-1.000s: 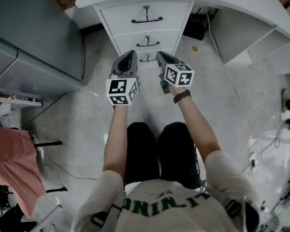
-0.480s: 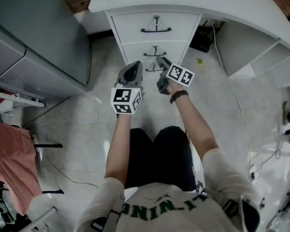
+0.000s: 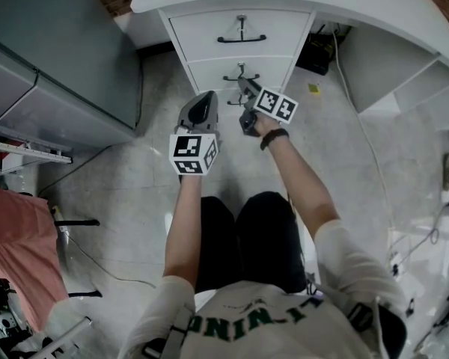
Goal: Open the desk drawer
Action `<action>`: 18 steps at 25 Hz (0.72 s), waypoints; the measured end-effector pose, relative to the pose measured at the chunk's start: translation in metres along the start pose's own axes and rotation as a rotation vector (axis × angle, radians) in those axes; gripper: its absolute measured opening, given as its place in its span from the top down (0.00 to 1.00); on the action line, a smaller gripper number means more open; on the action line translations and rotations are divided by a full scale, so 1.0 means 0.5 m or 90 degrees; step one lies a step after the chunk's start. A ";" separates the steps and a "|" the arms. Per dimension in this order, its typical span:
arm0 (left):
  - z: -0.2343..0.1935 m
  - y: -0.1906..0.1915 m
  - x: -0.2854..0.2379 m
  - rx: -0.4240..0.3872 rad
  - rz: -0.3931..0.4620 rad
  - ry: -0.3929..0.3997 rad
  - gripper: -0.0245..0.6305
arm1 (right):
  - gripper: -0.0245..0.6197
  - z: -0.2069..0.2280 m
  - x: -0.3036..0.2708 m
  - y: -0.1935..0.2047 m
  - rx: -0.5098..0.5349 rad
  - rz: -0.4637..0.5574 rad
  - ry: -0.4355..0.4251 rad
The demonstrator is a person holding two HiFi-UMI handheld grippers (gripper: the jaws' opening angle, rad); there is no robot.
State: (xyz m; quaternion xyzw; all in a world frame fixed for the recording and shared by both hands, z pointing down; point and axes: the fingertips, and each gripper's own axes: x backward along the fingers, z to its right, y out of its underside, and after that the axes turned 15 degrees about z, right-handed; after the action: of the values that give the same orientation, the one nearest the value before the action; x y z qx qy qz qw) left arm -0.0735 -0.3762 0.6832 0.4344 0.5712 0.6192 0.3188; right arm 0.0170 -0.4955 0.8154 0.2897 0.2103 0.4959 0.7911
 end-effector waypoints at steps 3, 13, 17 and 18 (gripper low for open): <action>-0.003 0.003 0.003 -0.002 -0.002 -0.004 0.96 | 0.77 -0.003 -0.008 -0.001 -0.014 0.000 -0.003; 0.010 0.021 -0.003 0.002 -0.006 -0.005 0.96 | 0.88 -0.017 -0.001 -0.001 -0.140 0.029 -0.069; 0.018 0.033 -0.002 0.006 -0.011 -0.008 0.96 | 0.89 -0.021 0.002 -0.001 -0.151 0.032 -0.080; 0.019 0.035 -0.002 0.006 -0.012 -0.008 0.96 | 0.89 -0.023 0.003 -0.002 -0.158 0.035 -0.087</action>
State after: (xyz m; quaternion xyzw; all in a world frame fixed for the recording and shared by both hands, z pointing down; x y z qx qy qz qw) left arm -0.0626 -0.3753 0.6999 0.4340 0.5762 0.6110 0.3260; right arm 0.0111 -0.4918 0.8063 0.2283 0.0851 0.5187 0.8195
